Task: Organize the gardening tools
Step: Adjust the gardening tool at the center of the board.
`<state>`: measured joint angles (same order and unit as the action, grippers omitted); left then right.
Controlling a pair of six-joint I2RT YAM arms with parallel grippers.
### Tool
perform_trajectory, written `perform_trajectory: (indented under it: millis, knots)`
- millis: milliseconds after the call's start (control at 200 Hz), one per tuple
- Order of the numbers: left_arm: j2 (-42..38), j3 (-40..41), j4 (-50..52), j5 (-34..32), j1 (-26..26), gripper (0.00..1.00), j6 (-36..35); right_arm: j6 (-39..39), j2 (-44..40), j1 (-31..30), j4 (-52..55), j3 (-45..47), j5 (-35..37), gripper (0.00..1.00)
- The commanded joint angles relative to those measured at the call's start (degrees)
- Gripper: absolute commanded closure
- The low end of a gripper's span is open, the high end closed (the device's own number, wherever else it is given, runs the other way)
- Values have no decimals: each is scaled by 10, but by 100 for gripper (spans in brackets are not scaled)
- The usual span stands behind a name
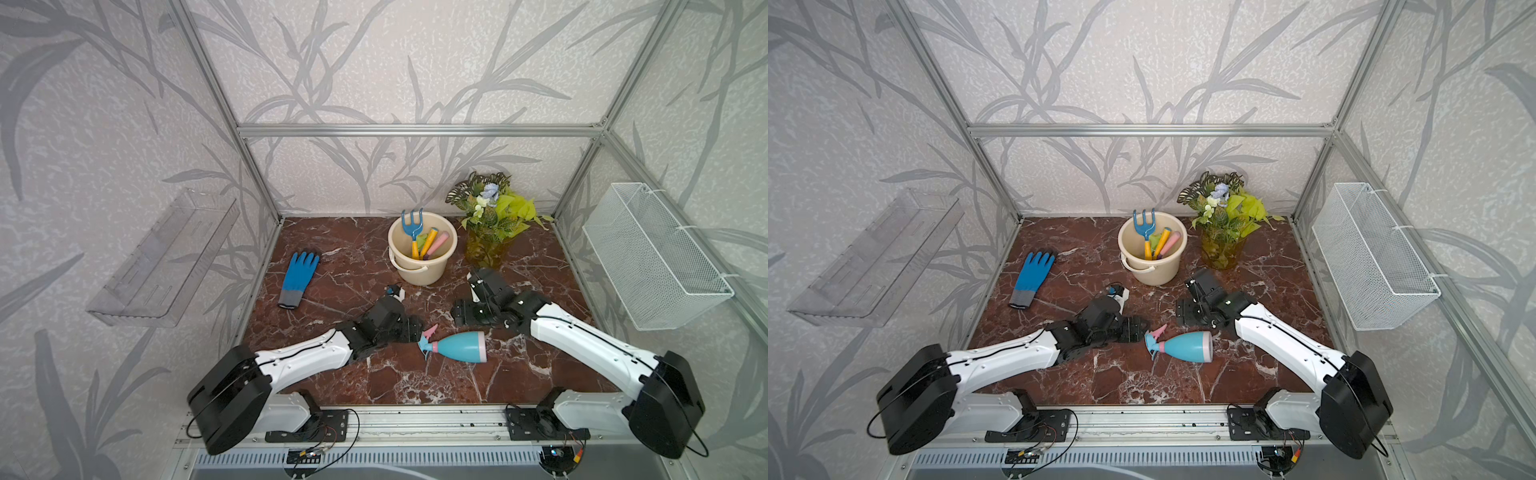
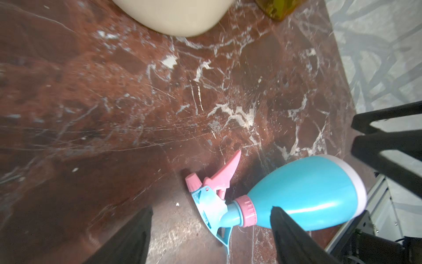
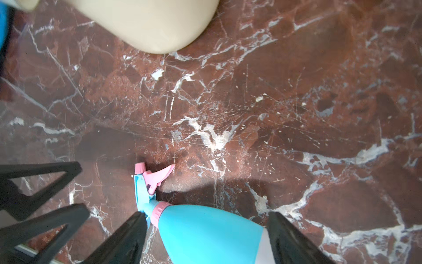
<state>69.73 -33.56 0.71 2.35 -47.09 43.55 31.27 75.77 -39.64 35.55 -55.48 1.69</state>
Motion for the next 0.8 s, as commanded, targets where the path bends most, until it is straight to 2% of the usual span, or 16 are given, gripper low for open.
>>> perform_trajectory:
  millis: [0,100,265,370,475,560,795]
  knots:
    - [-69,39,46,-66,6,13,49,-96,41,-25,79,-47,-22,13]
    - [-137,65,61,-106,9,10,74,-139,91,-43,117,-93,-54,16]
    - [-206,71,98,-142,21,8,84,-197,191,-86,205,-177,-52,28]
    - [-225,75,108,-143,27,7,84,-218,245,-106,240,-207,-35,30]
    - [-237,82,110,-141,30,7,85,-234,278,-120,249,-220,-48,31]
    - [-245,84,114,-140,33,7,85,-242,299,-143,252,-228,-42,32]
    - [-276,88,127,-144,47,7,83,-257,337,-153,254,-239,-29,34]
